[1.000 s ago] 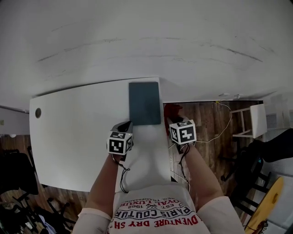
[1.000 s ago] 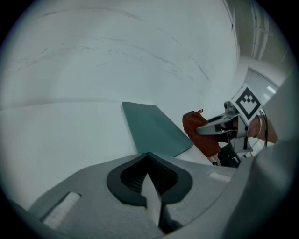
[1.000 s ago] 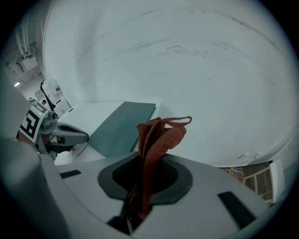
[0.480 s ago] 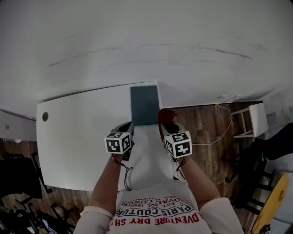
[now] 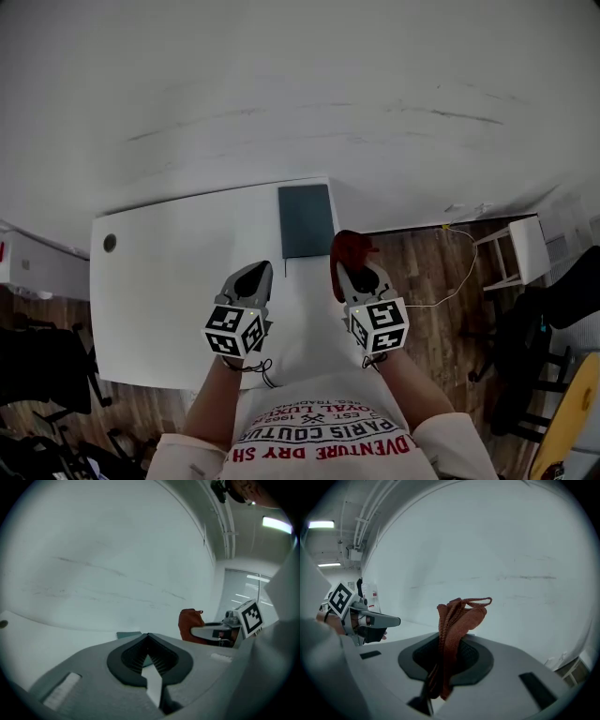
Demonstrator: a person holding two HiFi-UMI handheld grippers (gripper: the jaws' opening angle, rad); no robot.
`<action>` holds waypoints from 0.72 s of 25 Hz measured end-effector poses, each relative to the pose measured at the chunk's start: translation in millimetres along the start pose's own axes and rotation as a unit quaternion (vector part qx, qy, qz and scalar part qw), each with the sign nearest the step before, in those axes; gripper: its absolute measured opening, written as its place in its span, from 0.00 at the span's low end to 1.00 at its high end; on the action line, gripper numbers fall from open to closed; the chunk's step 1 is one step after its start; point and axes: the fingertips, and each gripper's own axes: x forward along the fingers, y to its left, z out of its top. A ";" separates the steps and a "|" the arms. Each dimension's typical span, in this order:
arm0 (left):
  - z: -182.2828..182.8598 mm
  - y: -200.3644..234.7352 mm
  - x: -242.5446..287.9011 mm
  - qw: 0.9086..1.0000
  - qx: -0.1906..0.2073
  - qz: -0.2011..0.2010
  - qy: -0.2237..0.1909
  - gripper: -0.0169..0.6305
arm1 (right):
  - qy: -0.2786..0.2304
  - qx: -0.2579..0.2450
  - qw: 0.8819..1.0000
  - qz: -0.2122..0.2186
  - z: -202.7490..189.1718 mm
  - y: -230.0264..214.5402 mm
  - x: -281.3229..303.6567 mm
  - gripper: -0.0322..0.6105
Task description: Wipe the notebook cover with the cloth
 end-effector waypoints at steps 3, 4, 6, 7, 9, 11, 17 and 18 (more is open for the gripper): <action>34.7 -10.8 -34.3 0.998 0.032 -0.003 -0.051 0.04 | -0.034 -0.001 0.999 -0.009 21.5 12.3 -19.7 0.16; 47.7 -15.5 -45.2 0.996 0.048 -0.003 -0.071 0.04 | -0.044 -0.004 0.999 -0.012 28.1 15.5 -25.6 0.16; 72.1 -26.8 -64.9 0.990 0.084 -0.004 -0.109 0.04 | -0.062 -0.013 0.998 -0.017 40.7 21.5 -36.7 0.16; 81.8 -32.2 -74.1 0.987 0.100 -0.006 -0.123 0.04 | -0.072 -0.016 0.997 -0.018 46.6 25.6 -42.0 0.16; 95.5 -40.9 -91.1 0.983 0.119 -0.012 -0.142 0.04 | -0.093 -0.018 0.995 -0.013 58.1 37.1 -52.4 0.16; 103.4 -46.3 -106.0 0.980 0.126 -0.018 -0.153 0.04 | -0.113 -0.020 0.993 -0.008 68.3 50.1 -61.8 0.16; 105.0 -50.1 -134.3 0.979 0.116 -0.029 -0.166 0.04 | -0.140 -0.046 0.989 -0.015 79.4 71.0 -79.2 0.16; 104.1 -50.8 -136.7 0.979 0.113 -0.030 -0.166 0.04 | -0.143 -0.046 0.989 -0.017 80.3 71.8 -81.5 0.16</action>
